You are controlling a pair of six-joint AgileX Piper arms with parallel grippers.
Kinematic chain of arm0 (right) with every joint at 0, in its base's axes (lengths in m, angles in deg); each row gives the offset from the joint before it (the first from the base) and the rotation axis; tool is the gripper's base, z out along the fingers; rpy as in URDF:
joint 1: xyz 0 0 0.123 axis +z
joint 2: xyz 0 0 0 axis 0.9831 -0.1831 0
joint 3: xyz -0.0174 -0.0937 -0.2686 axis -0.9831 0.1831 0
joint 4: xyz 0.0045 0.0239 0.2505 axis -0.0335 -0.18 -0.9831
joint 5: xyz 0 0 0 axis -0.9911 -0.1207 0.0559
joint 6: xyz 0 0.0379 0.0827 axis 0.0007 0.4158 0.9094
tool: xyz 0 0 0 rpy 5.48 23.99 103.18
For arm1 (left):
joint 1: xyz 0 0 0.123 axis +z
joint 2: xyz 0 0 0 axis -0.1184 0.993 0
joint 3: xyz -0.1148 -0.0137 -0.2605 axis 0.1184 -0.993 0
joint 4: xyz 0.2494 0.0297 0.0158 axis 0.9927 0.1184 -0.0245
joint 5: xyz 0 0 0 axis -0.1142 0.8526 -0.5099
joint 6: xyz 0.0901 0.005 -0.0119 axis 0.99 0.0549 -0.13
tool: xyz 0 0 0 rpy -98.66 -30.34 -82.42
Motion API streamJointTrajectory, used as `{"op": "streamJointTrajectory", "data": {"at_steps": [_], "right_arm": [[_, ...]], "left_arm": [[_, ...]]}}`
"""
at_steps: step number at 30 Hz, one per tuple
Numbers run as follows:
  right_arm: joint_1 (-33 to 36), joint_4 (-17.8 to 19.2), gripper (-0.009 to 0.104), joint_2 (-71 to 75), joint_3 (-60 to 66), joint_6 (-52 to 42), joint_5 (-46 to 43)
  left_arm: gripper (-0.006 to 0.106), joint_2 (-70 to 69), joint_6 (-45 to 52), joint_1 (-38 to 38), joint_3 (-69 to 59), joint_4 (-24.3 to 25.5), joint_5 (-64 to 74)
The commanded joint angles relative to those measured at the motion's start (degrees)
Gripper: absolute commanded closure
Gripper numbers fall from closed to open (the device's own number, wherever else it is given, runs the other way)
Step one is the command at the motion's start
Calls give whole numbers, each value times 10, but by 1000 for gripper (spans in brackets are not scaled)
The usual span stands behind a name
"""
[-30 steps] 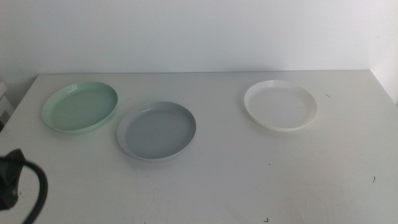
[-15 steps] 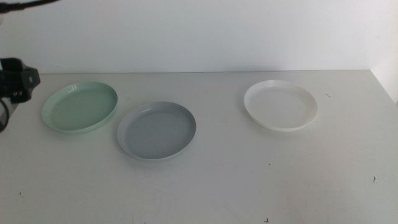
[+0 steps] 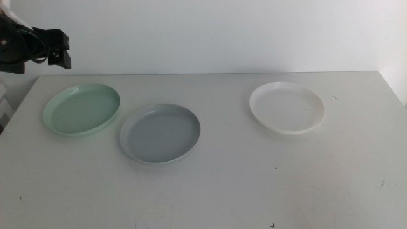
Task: Stack the three bowls on top of each other.
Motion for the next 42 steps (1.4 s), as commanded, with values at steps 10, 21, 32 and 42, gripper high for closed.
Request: {"op": "streamJointTrajectory", "data": {"at_steps": [10, 21, 32, 42], "right_arm": [[1, 6, 46, 16, -4, -6, -45], [1, 6, 46, 16, -4, -6, -45], [1, 6, 46, 16, -4, -6, -45], [1, 6, 46, 16, -4, -6, -45]], "left_arm": [[-5, 60, 13, -4, 106, -5, -2], [-5, 72, 26, -4, 132, -11, 13], [-4, 159, -1, -47, 192, -20, 76], [-4, 219, -24, -67, 190, -61, 98]]}}
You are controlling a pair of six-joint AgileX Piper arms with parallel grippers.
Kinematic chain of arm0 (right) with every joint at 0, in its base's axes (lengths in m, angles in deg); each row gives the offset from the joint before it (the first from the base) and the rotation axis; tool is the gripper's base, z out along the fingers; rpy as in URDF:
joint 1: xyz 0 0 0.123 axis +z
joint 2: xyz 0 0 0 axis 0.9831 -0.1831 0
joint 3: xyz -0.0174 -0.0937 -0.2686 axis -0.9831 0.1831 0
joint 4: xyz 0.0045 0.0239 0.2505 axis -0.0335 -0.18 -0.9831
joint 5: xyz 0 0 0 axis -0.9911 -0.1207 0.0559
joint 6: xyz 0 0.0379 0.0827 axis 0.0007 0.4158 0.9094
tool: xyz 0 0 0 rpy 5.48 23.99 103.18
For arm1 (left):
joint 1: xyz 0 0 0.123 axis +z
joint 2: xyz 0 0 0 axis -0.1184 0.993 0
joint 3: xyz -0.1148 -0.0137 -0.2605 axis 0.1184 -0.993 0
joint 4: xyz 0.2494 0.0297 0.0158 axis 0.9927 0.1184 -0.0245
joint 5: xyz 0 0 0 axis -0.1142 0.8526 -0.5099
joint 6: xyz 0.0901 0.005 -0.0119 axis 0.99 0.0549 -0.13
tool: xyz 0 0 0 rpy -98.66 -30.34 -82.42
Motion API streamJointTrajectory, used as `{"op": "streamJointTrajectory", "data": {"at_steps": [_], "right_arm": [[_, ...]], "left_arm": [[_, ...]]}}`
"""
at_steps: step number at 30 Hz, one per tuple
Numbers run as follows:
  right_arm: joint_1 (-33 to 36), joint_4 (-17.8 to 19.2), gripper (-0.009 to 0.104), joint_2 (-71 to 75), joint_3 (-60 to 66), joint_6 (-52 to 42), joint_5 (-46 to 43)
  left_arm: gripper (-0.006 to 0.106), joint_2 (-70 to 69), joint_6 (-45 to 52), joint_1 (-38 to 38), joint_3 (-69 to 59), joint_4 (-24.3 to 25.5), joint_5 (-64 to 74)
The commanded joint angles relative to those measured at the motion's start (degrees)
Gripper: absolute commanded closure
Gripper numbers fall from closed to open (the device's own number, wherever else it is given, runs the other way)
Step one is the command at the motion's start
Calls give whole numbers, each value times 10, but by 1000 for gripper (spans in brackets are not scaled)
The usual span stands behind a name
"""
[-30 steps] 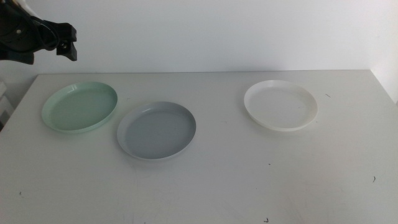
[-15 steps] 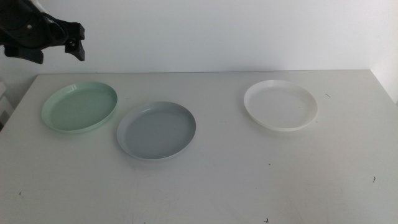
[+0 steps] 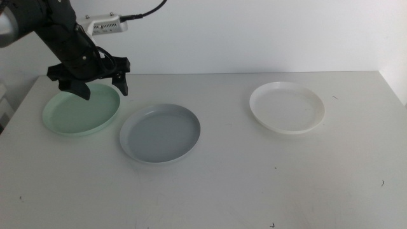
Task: Stack the three bowls on top of each other.
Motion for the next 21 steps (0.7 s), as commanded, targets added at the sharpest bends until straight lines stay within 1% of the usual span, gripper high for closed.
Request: {"op": "streamJointTrajectory", "data": {"at_steps": [1, 10, 13, 16, 21], "right_arm": [[1, 6, 46, 16, -4, -6, -45], [1, 6, 46, 16, -4, -6, -45], [1, 6, 46, 16, -4, -6, -45], [1, 6, 46, 16, -4, -6, -45], [1, 6, 46, 16, -4, -6, -45]], "left_arm": [[-4, -16, -8, -1, 18, -21, -4], [-4, 43, -4, -1, 18, -41, 0], [-3, 67, -3, -1, 18, -50, 0], [5, 88, 7, -1, 18, -65, -3], [25, 115, 27, -1, 18, -95, -5]]}}
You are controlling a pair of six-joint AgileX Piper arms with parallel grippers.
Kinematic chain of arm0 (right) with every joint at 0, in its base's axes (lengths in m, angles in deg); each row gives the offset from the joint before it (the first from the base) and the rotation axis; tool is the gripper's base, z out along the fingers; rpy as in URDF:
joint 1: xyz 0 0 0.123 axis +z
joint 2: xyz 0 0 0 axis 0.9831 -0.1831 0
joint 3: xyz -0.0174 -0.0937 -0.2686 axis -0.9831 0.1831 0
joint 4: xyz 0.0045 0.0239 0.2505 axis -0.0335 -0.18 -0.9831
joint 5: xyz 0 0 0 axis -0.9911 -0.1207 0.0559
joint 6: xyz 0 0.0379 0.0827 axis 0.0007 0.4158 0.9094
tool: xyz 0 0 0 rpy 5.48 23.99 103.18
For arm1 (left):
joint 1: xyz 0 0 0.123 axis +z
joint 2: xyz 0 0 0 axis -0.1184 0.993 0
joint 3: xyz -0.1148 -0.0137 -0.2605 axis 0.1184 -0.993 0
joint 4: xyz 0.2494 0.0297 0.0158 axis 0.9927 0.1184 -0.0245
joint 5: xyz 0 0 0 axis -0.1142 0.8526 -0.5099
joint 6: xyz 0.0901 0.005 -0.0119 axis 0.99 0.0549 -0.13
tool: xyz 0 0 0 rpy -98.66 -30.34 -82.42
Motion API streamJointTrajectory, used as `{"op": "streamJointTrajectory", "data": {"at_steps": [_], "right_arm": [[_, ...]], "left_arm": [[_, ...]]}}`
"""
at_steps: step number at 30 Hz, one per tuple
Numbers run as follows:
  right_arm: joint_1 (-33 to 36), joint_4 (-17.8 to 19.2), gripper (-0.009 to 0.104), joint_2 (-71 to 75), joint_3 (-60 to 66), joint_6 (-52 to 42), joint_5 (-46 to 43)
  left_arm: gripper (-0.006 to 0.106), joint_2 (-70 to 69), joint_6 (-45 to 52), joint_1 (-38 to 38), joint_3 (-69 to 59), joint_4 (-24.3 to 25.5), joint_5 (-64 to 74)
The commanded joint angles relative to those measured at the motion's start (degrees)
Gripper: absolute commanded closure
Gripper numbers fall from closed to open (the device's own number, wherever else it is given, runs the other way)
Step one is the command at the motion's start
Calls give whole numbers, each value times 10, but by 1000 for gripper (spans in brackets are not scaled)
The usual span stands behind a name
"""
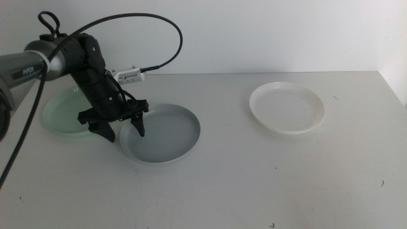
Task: Stack the three bowls on top of each other.
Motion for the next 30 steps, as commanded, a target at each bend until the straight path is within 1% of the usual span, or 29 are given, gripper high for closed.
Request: {"op": "streamJointTrajectory", "data": {"at_steps": [1, 6, 9, 13, 14, 18, 22, 26, 30], "right_arm": [[1, 6, 46, 16, -4, -6, -45], [1, 6, 46, 16, -4, -6, -45], [1, 6, 46, 16, -4, -6, -45], [1, 6, 46, 16, -4, -6, -45], [1, 6, 46, 16, -4, -6, -45], [1, 6, 46, 16, -4, -6, -45], [1, 6, 46, 16, -4, -6, -45], [1, 6, 46, 16, -4, -6, -45], [1, 6, 46, 16, -4, -6, -45]], "left_arm": [[29, -28, 8, 0, 18, -27, -6], [52, -22, 6, 0, 18, -21, -8], [69, -22, 4, 0, 18, -14, -10], [96, -22, 5, 0, 18, -3, -8], [100, -22, 9, 0, 18, 0, -8], [100, -28, 14, 0, 18, 12, 5], [100, -69, 14, 0, 6, 16, 21], [100, -143, 14, 0, -62, 20, -3], [100, -229, 10, -1, -153, 7, -37]]}}
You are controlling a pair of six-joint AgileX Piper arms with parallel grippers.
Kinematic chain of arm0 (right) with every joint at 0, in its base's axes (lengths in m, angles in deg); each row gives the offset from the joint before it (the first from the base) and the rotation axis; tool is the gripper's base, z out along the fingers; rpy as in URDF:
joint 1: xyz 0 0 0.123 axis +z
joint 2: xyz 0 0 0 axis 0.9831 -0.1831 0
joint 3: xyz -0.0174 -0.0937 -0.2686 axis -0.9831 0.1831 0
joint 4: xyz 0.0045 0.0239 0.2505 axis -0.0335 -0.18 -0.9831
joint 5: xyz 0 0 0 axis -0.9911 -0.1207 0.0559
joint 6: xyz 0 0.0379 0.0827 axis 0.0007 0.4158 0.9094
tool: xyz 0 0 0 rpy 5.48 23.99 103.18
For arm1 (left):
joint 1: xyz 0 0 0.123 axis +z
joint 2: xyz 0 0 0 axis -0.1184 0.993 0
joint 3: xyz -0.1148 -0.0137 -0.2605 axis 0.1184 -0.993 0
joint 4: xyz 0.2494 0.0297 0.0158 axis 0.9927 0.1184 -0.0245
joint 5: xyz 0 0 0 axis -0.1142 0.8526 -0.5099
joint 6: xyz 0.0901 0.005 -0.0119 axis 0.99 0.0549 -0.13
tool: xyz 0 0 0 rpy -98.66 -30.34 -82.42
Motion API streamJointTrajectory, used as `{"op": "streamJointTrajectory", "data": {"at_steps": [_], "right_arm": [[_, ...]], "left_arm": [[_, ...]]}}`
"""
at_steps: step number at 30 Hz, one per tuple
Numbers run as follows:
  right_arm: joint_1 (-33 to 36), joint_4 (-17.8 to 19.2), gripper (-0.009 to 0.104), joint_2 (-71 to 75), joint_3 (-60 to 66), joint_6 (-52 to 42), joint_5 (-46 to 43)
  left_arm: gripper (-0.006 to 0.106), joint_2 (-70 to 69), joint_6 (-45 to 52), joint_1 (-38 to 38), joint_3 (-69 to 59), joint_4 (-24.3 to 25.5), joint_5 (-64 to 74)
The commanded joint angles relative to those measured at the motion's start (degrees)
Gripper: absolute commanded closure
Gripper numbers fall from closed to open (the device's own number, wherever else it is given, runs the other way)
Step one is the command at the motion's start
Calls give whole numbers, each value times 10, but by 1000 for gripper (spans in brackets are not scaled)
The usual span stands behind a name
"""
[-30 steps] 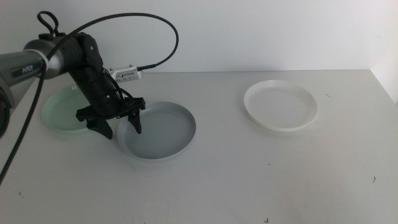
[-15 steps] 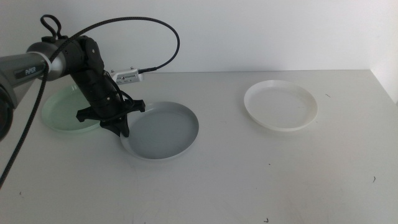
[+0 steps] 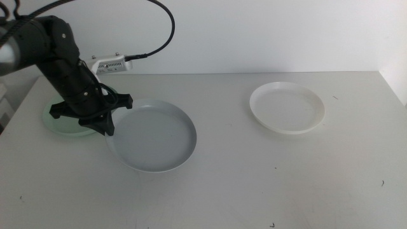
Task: Stack the three bowls on top of each other.
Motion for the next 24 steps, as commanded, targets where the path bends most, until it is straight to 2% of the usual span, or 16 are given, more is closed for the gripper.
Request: {"op": "streamJointTrajectory", "data": {"at_steps": [1, 5, 9, 19, 24], "right_arm": [[1, 6, 46, 16, -4, -6, -45], [1, 6, 46, 16, -4, -6, -45], [1, 6, 46, 16, -4, -6, -45], [1, 6, 46, 16, -4, -6, -45], [1, 6, 46, 16, -4, -6, -45]], "left_arm": [[100, -83, -4, -1, -26, -20, -20], [100, -149, -5, -3, -84, -51, -17], [100, -186, -14, -35, -125, -55, -38], [100, -153, -71, -165, -127, -55, -113], [100, -119, -75, -212, -127, -76, -163]]}}
